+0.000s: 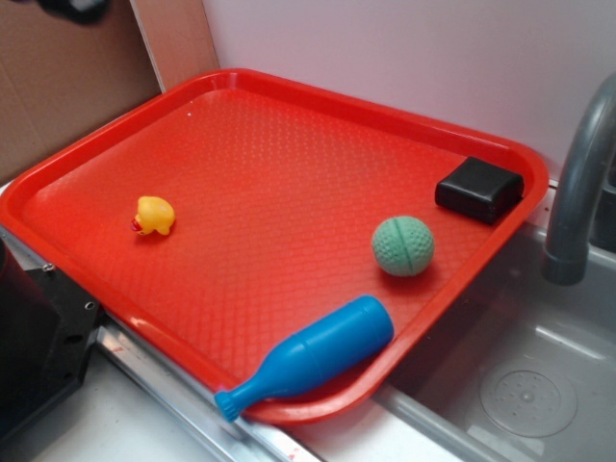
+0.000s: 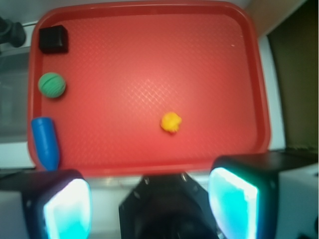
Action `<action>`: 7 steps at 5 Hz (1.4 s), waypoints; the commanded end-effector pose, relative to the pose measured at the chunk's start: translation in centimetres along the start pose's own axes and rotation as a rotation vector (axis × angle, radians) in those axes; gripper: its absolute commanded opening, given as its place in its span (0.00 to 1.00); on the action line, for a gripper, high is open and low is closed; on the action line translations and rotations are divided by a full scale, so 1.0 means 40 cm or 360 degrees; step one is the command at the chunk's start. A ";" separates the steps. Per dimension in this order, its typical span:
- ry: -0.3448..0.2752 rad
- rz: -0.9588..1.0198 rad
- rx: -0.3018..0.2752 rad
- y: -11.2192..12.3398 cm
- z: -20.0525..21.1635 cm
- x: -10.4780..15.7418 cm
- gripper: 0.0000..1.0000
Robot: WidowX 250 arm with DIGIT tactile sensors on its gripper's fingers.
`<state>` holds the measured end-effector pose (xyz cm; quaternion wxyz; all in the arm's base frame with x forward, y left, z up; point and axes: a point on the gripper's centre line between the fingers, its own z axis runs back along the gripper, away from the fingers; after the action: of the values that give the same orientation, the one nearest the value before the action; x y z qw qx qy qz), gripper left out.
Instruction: Grab the green ball.
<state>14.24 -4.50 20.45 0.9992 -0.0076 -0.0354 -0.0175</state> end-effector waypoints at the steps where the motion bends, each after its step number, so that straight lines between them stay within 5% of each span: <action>1: 0.0084 0.0003 0.0091 -0.018 -0.041 0.010 1.00; 3: 0.0084 0.0003 0.0091 -0.018 -0.041 0.010 1.00; 5: -0.0185 -0.0789 0.0211 -0.232 -0.158 0.176 1.00; 6: -0.0222 -0.1188 0.0208 -0.284 -0.235 0.199 1.00; 7: -0.0211 -0.1345 0.0086 -0.279 -0.289 0.215 1.00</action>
<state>23.64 -15.72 8.82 0.9005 0.0365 -0.0788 -0.4261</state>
